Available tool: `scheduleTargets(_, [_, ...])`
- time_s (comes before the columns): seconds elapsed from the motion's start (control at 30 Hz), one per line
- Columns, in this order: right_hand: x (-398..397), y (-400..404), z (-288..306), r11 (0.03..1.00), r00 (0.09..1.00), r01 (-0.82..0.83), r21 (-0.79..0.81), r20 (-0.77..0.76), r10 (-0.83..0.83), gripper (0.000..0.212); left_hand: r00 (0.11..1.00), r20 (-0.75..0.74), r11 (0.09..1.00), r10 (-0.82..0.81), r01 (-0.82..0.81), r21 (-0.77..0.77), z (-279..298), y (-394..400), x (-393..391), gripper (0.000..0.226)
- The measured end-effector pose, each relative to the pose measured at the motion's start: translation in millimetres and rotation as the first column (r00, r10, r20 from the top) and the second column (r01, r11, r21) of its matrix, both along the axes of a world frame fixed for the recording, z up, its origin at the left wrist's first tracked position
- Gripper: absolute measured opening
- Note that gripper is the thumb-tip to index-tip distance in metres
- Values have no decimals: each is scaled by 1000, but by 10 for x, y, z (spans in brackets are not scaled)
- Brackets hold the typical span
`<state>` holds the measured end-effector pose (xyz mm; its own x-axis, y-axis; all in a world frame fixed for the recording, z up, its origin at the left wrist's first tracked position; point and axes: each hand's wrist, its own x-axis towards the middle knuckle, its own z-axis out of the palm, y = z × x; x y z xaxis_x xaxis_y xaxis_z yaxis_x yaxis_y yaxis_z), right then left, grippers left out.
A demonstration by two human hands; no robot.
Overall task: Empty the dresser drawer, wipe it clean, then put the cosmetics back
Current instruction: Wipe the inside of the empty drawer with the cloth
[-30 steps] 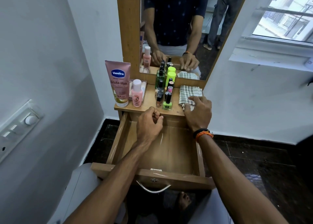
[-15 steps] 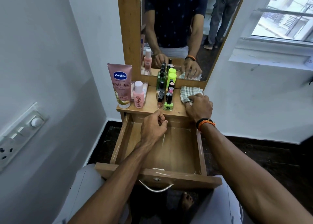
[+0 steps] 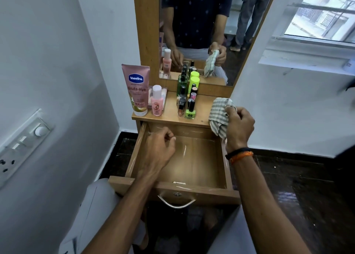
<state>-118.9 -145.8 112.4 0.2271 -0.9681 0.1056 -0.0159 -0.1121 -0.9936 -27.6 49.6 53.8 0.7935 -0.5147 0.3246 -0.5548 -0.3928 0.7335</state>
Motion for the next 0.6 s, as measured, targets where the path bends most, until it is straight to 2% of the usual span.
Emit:
scheduleTargets(0.1, [-188,178,-124,972,990,-122,201,99,104,14,996,14,996,92,-93,14,-51,232,-4,6])
scheduleTargets(0.17, [-256,268,-238,942,971,-237,239,30,237,11,990,35,986,133,-136,95,-81,348,-8,8])
scheduleTargets(0.23, [-286,358,-356,913,925,-340,227,-92,368,10,982,102,968,157,-173,183,-94,441,4,20])
scheduleTargets(0.33, [-268,467,-484,908,847,-417,51,-340,408,10,966,187,942,180,-224,250,-90,556,21,37])
scheduleTargets(0.4, [-214,507,-555,888,808,-438,-144,-496,318,13,966,174,920,189,-236,313,-102,617,8,48])
scheduleTargets(0.5, [-78,533,-659,772,734,-507,-382,-662,154,25,976,157,895,152,-204,396,-156,654,-52,54])
scheduleTargets(0.53, [-28,539,-695,730,680,-562,-389,-719,141,29,978,148,890,145,-195,412,-165,663,-66,56])
scheduleTargets(0.6, [57,540,-783,657,520,-695,-293,-835,178,34,982,122,885,144,-183,427,-165,679,-93,60])
